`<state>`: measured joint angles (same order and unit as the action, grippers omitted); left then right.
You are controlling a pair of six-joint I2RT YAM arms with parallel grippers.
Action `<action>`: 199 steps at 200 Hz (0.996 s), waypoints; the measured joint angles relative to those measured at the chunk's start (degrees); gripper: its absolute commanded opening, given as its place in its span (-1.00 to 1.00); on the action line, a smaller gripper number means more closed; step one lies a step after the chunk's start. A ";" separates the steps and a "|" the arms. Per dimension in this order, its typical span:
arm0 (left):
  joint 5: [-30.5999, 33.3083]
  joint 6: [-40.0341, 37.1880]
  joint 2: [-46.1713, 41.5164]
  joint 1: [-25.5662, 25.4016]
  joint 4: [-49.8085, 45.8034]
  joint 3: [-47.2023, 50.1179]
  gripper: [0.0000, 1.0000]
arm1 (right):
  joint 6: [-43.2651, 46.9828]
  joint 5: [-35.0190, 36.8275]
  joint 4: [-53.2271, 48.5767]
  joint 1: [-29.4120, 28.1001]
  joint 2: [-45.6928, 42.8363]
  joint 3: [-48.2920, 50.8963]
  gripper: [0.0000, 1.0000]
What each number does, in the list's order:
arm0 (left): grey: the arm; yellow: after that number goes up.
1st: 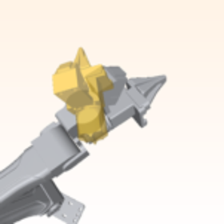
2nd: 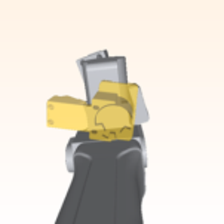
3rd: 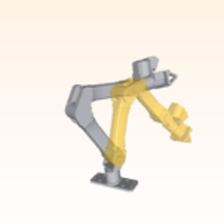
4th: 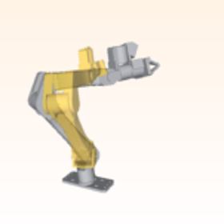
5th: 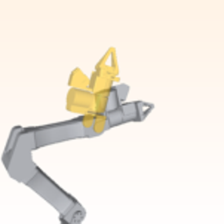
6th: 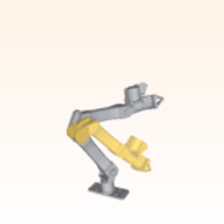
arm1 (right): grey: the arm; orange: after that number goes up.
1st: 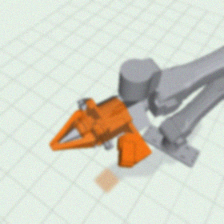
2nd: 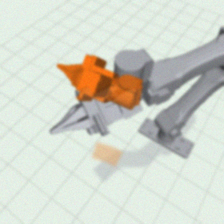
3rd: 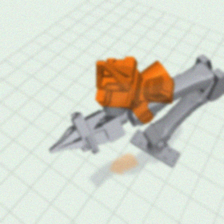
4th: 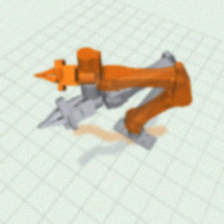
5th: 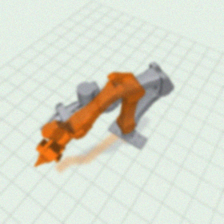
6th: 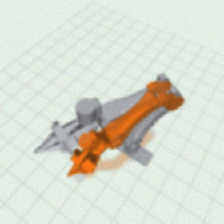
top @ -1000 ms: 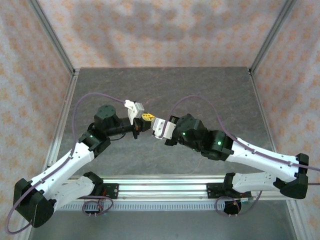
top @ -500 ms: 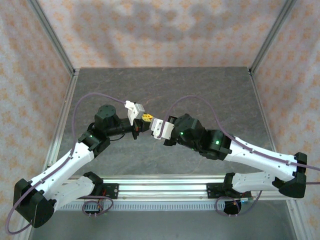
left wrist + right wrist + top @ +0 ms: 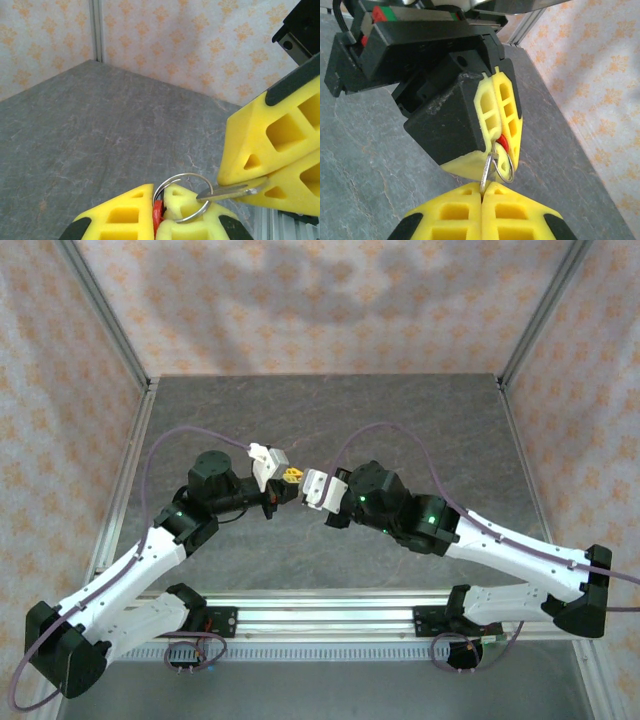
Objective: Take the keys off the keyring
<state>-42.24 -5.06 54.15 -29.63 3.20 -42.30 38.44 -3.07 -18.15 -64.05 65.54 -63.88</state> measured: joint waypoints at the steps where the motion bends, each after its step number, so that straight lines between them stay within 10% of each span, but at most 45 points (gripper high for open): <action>1: 0.04 -0.02 -0.02 0.00 -0.02 0.00 -1.00 | -0.11 -0.09 0.02 0.04 0.00 0.00 -1.00; 199: 1.53 -4.15 -1.20 -0.76 -2.19 0.00 -1.00 | -2.45 -6.36 -0.48 1.95 -0.15 0.00 -1.00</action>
<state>-40.71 -9.21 52.95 -30.39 1.02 -42.30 35.99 -9.43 -18.63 -62.11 65.39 -63.88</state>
